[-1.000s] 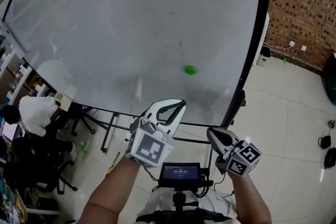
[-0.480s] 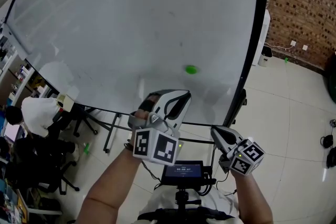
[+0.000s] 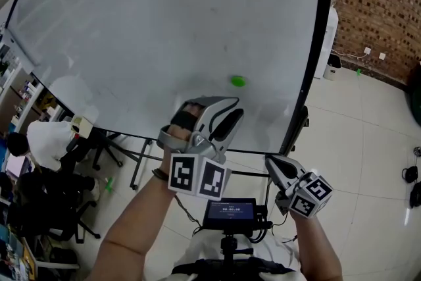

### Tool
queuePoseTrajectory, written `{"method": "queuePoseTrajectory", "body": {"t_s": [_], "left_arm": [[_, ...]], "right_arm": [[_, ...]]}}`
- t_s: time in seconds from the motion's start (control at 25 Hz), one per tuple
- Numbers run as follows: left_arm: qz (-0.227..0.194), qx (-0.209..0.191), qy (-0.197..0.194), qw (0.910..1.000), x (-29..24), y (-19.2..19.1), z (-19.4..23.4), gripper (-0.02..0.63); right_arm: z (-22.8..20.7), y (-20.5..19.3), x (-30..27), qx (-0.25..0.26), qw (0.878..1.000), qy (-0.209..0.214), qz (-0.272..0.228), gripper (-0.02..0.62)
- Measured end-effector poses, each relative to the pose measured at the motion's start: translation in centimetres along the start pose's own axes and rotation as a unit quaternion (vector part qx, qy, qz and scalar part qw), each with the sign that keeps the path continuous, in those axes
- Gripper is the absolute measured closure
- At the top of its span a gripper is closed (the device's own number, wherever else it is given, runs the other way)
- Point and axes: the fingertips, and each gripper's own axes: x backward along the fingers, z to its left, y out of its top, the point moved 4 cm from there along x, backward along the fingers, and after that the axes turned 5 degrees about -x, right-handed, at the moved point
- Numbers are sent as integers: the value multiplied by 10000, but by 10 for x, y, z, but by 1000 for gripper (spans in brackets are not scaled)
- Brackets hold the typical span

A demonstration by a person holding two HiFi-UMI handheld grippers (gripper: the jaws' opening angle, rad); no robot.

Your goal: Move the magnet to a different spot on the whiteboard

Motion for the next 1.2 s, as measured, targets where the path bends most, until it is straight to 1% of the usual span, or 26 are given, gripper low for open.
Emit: {"method": "queuePoseTrajectory", "body": {"t_s": [0.16, 0.24, 0.44, 0.68, 0.84, 0.92, 0.96, 1.0, 1.12, 1.2], "left_arm": [[70, -364, 218, 9991, -2, 3, 5, 422], [110, -473, 296, 9984, -4, 3, 7, 398], [279, -488, 259, 9981, -12, -1, 10, 339], [497, -473, 660, 9955, -23, -3, 24, 336], [566, -544, 684, 9946, -32, -1, 23, 334], [632, -764, 684, 9927, -34, 0, 22, 341], [670, -947, 676, 9909, -34, 0, 21, 380], [704, -1166, 659, 9885, -34, 1, 21, 396], [789, -1864, 552, 9777, -33, 1, 21, 394], [841, -2172, 474, 9713, -35, 1, 21, 393]], "right_arm": [[-2, 2, 2, 46, 10000, -29, -26, 563], [-3, 3, 2, 54, 10000, -33, -39, 563], [-1, 3, 5, 23, 10000, -59, -54, 563], [-2, 5, 8, -1, 9999, -129, -82, 563], [-4, 6, 10, -5, 9998, -154, -102, 563], [-5, 6, 11, -3, 9998, -181, -114, 563], [-5, 6, 12, -14, 9997, -190, -122, 563], [-6, 6, 13, -26, 9997, -196, -129, 563], [-7, 5, 15, -44, 9997, -213, -132, 563], [-8, 4, 16, -61, 9996, -229, -127, 563]]}}
